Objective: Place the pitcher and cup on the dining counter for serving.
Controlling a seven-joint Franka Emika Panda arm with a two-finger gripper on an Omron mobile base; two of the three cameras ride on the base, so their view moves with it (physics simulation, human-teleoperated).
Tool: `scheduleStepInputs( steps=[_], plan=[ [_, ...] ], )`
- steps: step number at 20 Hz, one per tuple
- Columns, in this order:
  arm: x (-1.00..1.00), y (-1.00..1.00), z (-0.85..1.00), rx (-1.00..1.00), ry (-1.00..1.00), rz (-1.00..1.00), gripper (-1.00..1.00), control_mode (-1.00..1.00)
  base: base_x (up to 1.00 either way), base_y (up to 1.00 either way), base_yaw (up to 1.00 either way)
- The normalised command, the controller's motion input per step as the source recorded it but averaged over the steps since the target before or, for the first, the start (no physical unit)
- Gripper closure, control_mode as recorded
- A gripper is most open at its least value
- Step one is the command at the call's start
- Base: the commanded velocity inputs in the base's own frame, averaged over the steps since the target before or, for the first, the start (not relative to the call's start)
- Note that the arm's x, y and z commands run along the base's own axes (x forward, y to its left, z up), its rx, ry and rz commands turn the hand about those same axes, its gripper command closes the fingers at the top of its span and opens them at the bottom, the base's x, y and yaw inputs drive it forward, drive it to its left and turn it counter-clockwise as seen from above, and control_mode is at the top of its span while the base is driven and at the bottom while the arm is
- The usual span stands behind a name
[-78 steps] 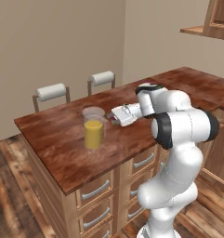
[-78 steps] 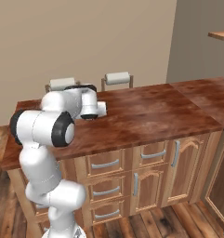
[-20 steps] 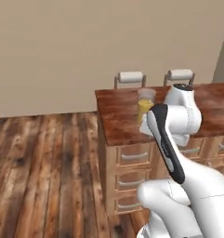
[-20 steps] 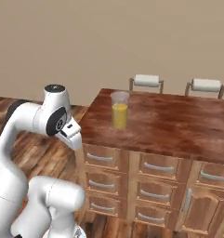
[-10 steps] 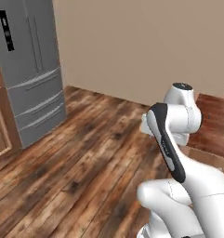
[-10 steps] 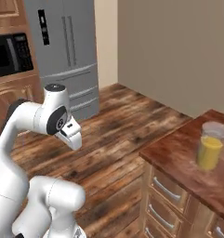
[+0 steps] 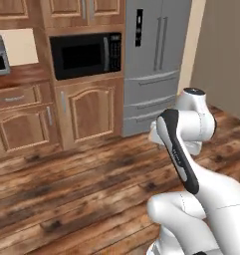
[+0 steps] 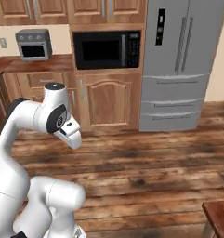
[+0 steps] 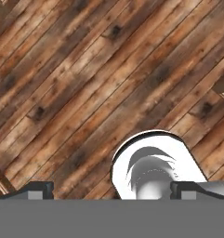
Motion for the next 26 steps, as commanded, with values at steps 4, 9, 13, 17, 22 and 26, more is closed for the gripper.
scheduleStepInputs(
  steps=[4,9,13,17,22,26],
  plan=[
    [0.0,0.0,0.0,0.0,0.0,0.0,-1.0,1.0,0.36,0.31,0.78],
    [0.0,0.0,0.0,0.0,0.0,0.0,-1.0,1.0,0.82,0.3,0.62],
    [0.0,0.0,0.0,0.0,0.0,0.0,-1.0,1.0,1.0,0.04,0.46],
    [0.0,0.0,0.0,0.0,0.0,0.0,-1.0,1.0,1.0,0.0,0.38],
    [0.0,0.0,0.0,0.0,0.0,0.0,-1.0,1.0,1.0,0.0,0.37],
    [0.0,0.0,0.0,0.0,0.0,0.0,-1.0,1.0,1.0,0.0,0.38]
  ],
)
